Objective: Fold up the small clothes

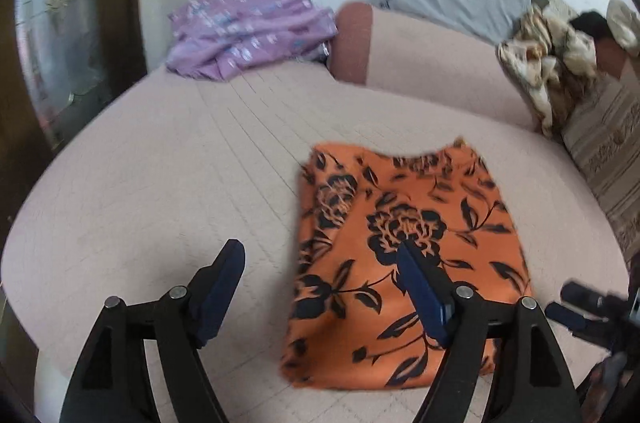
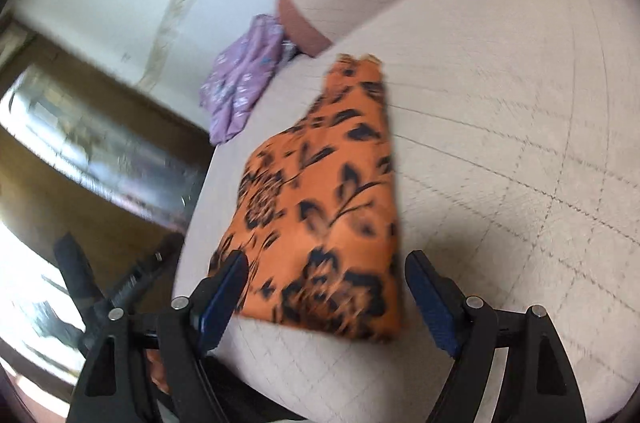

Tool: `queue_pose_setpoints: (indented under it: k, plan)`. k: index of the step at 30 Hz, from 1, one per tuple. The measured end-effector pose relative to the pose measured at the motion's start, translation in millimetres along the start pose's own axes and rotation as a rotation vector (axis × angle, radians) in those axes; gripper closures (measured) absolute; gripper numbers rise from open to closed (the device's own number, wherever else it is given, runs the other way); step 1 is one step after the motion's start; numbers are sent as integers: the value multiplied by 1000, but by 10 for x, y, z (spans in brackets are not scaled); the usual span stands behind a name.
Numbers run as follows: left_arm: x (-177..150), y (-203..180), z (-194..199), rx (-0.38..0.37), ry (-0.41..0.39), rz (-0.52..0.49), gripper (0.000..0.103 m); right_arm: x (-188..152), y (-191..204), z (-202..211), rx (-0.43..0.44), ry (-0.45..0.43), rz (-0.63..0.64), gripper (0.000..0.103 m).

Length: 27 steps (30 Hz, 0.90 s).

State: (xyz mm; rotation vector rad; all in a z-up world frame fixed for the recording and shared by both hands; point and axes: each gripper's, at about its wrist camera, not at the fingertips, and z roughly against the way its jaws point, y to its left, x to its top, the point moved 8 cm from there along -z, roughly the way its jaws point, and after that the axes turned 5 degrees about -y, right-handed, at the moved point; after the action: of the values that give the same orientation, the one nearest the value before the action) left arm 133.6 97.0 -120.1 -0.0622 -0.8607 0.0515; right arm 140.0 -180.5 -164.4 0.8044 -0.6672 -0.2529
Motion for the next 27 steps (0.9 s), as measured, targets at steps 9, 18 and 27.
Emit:
queue_pose_setpoints:
  k: [9, 18, 27]
  plan:
    - [-432, 144, -550, 30, 156, 13, 19, -59, 151, -477, -69, 160, 78, 74]
    - [-496, 207, -570, 6, 152, 43, 15, 89, 62, -254, -104, 84, 89, 34]
    - [-474, 188, -597, 2, 156, 56, 15, 391, -11, -919, -28, 209, -99, 63]
